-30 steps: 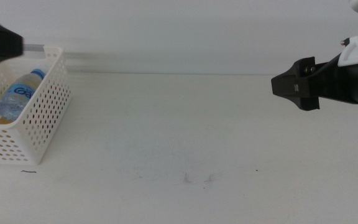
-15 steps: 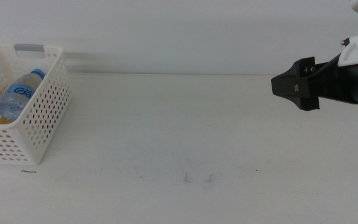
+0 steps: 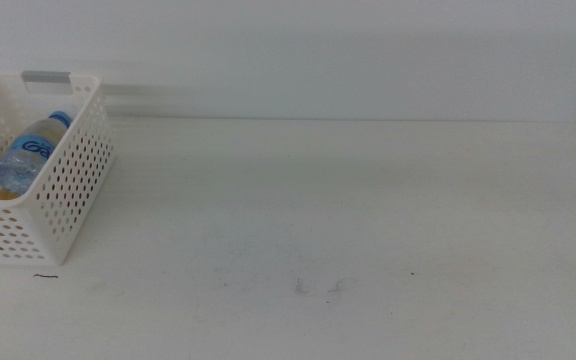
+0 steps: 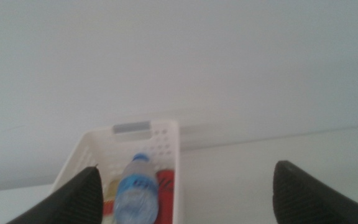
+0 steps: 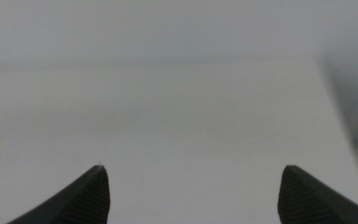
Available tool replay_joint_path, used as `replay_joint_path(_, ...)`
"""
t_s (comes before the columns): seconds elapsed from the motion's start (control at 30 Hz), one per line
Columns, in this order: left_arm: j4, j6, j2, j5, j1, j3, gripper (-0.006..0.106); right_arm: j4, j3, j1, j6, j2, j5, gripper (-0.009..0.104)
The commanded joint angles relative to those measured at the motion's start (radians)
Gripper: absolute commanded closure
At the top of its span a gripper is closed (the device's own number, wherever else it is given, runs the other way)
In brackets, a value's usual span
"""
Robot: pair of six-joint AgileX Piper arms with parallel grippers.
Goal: Use arms to grab the bottles and put them into the dustbin to the left of the table.
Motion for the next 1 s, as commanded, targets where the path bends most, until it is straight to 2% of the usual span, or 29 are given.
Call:
replay_joint_path(0.0, 0.042, -0.001, -0.114, -0.082, -0.003, 0.136, 0.007, -0.012, 0.141, -0.081, -0.002, -0.147, -0.135, 0.006)
replay_joint_path(0.1, 0.042, -0.001, -0.263, -0.058, -0.003, 0.268, 0.007, -0.002, 0.307, -0.119, -0.002, -0.349, -0.228, 0.006)
replay_joint_path(0.33, 0.046, -0.001, -0.491, -0.070, -0.003, 0.474, 0.007, -0.004, 0.593, -0.119, -0.002, -0.790, -0.237, 0.006)
replay_joint_path(0.53, 0.062, -0.001, -0.504, -0.110, -0.003, 0.597, 0.007, -0.005, 0.665, -0.117, -0.002, -0.790, -0.262, 0.006)
replay_joint_path(0.97, 0.062, -0.001, -0.504, -0.134, -0.003, 0.597, 0.007, -0.008, 0.675, -0.117, -0.002, -0.790, -0.265, 0.006)
